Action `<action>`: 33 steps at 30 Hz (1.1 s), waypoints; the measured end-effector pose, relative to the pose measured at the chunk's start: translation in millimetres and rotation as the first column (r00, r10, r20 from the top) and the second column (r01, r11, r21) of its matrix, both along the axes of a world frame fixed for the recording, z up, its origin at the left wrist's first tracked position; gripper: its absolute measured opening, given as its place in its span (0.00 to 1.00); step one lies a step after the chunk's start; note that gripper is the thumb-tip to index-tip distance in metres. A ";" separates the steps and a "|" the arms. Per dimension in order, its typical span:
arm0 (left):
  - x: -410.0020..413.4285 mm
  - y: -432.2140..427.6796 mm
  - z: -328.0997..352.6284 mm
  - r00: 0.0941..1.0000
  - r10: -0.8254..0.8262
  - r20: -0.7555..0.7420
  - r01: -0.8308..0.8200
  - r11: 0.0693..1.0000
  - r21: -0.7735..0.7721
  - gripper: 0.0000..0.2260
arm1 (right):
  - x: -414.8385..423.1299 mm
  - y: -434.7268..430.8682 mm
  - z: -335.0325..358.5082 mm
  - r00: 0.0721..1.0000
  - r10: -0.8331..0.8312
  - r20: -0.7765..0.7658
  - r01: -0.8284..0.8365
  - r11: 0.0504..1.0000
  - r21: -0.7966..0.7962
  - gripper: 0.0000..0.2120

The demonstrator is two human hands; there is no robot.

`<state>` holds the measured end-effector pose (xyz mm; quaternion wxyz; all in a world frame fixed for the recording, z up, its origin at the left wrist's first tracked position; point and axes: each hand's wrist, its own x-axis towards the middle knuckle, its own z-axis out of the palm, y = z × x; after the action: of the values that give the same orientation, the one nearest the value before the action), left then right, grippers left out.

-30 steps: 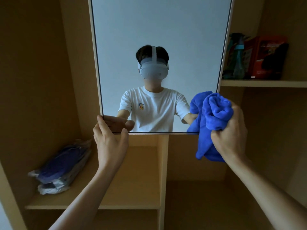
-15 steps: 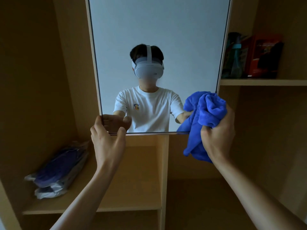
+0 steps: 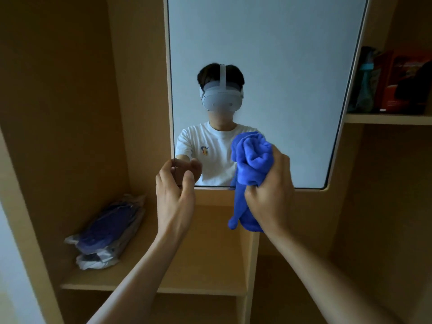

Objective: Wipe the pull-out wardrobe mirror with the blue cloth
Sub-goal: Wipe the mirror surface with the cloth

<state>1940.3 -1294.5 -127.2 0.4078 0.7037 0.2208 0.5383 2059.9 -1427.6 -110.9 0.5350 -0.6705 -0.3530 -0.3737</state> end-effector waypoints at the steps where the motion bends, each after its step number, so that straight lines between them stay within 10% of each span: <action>1: -0.9 0.9 0.7 1.000 -0.010 0.009 0.010 1.000 -0.012 0.18 | -6.3 9.0 1.0 1.000 0.007 0.008 -0.007 1.000 -0.014 0.21; 33: -13.1 5.8 6.4 0.964 -0.202 0.175 0.234 0.954 -0.189 0.36 | -35.3 34.7 4.8 0.971 0.131 0.201 -0.023 0.885 -0.466 0.25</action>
<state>1927.3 -1288.7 -120.8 0.5519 0.6338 0.1645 0.5163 2024.6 -1392.9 -106.0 0.3317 -0.7164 -0.5164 -0.3317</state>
